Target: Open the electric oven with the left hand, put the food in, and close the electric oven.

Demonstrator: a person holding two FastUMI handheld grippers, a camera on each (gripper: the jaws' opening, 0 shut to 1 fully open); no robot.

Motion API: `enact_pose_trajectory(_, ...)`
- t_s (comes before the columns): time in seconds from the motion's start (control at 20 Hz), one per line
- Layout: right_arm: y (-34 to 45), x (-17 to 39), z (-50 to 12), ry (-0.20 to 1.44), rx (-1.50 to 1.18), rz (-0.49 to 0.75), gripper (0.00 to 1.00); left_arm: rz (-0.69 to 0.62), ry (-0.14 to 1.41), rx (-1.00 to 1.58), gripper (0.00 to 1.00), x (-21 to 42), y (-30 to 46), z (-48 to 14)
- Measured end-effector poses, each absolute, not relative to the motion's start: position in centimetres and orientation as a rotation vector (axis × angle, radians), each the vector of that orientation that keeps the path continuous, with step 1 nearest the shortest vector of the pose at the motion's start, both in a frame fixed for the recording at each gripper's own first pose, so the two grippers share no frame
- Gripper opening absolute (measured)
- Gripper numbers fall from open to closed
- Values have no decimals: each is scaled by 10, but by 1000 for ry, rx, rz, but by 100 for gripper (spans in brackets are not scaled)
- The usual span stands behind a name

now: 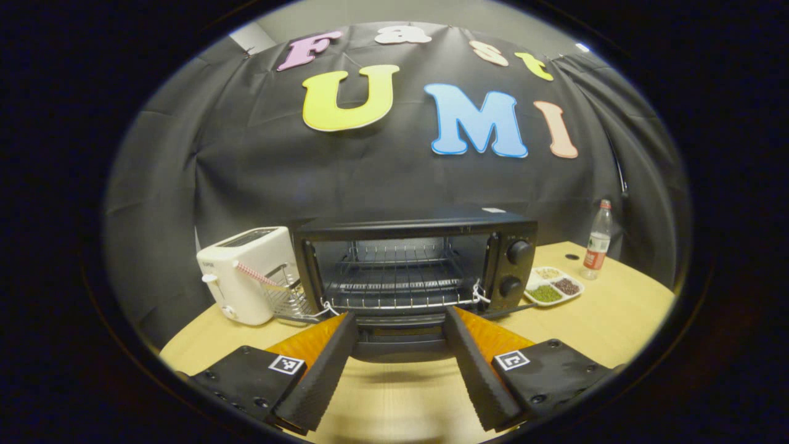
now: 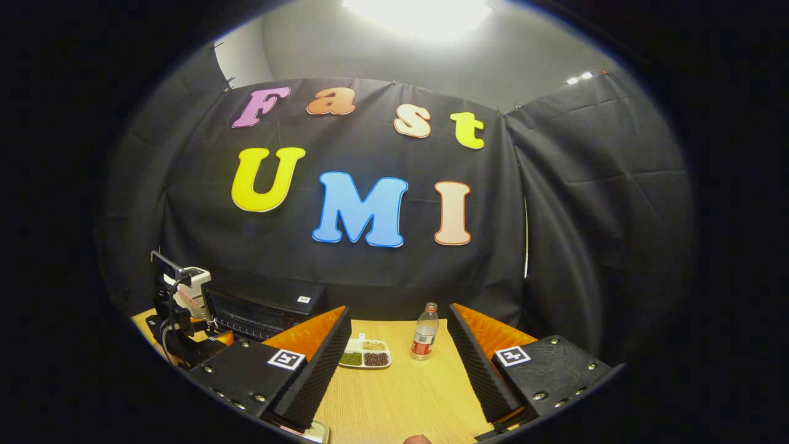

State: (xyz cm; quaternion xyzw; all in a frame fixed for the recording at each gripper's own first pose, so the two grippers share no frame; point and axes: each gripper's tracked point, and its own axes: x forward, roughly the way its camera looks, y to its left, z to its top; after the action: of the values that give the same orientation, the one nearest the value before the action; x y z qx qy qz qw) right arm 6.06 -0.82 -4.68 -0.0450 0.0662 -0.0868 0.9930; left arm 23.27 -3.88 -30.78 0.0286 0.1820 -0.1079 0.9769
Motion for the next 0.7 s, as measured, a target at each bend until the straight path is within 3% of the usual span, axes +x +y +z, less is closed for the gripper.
enact_pose_trajectory(0.1, -9, 59, -48, 139, -94, -165, 96, -220, 418, 71, 96, 222, -39, -326)
enact_pose_trajectory(0.15, -9, 57, -48, 141, -94, -161, 96, -217, 438, 75, 100, 215, -38, -333)
enact_pose_trajectory(0.7, 3, 48, -52, 167, -123, -90, 96, -193, 520, 81, 97, 196, -36, -369)
